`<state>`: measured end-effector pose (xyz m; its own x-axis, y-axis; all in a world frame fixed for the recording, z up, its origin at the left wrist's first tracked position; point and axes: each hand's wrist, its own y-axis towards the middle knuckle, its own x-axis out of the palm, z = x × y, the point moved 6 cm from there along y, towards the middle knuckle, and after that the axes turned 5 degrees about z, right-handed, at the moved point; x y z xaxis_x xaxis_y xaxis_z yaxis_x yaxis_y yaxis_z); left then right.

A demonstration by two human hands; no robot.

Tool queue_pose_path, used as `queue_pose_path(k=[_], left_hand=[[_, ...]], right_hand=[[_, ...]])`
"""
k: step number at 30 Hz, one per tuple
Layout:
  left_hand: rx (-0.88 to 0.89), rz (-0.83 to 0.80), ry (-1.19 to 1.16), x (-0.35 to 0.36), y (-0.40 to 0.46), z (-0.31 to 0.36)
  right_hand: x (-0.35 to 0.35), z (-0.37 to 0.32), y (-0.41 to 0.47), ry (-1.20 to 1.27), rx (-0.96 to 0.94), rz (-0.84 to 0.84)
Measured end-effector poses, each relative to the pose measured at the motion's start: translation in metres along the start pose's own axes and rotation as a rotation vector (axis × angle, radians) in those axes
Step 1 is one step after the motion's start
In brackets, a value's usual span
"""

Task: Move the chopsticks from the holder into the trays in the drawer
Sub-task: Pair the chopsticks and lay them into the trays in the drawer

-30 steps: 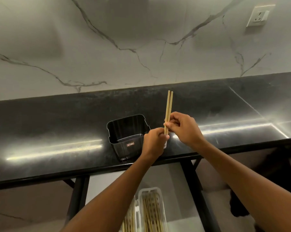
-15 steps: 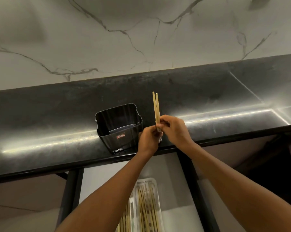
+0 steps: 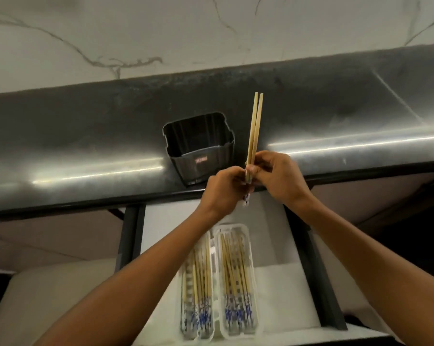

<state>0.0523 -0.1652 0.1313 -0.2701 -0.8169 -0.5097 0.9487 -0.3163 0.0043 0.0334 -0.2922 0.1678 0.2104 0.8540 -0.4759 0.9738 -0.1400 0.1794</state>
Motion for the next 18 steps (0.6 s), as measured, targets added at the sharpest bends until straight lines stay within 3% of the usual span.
queue_pose_path(k=[4, 9, 18], left_hand=[[-0.147, -0.077, -0.067, -0.019, -0.06, -0.036], [-0.399, -0.04, -0.15, -0.042, -0.115, -0.104], [-0.699, -0.082, -0.169, -0.014, -0.186, -0.191]], right_hand=[[0.049, -0.008, -0.046, 0.048, 0.123, -0.129], [0.121, -0.01, -0.082, -0.011, 0.204, -0.277], [0.186, 0.029, -0.14, -0.2, 0.401, -0.438]])
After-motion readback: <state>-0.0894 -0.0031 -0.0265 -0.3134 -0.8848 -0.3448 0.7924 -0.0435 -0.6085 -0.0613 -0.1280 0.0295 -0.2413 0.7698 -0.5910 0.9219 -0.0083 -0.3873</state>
